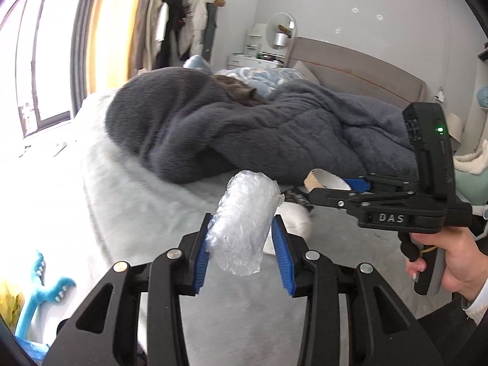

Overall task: Collect trash
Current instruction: 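Carry the bubble wrap and cardboard ring over the black bin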

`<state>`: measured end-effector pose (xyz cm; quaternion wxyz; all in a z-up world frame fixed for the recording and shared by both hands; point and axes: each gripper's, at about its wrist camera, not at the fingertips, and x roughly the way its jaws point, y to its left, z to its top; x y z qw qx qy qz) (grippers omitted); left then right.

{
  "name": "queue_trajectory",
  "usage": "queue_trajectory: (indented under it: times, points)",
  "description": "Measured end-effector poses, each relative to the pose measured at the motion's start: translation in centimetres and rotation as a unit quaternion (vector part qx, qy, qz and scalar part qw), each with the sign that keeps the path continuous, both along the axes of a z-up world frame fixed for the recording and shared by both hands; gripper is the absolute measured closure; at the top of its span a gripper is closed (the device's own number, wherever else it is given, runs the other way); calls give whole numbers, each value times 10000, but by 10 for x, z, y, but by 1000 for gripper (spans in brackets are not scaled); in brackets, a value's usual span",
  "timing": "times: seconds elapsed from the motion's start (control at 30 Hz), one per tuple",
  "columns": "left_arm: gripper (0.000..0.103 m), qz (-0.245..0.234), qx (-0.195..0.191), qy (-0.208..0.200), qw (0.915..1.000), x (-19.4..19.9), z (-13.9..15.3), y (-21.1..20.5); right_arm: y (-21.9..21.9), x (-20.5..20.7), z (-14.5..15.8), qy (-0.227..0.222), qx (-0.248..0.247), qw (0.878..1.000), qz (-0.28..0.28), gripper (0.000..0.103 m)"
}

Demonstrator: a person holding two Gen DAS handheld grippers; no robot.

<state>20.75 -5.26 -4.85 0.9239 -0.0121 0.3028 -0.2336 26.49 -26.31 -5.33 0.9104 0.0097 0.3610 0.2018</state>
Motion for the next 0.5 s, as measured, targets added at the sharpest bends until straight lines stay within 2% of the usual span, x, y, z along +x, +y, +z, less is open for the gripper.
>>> queue_trajectory:
  times: [0.23, 0.5]
  points:
    - [61, 354, 3, 36, 9994, -1, 2, 39, 42, -1, 12, -183, 129, 9994, 255, 56]
    - [61, 873, 92, 349, 9955, -1, -6, 87, 94, 1, 19, -237, 291, 9976, 584, 56]
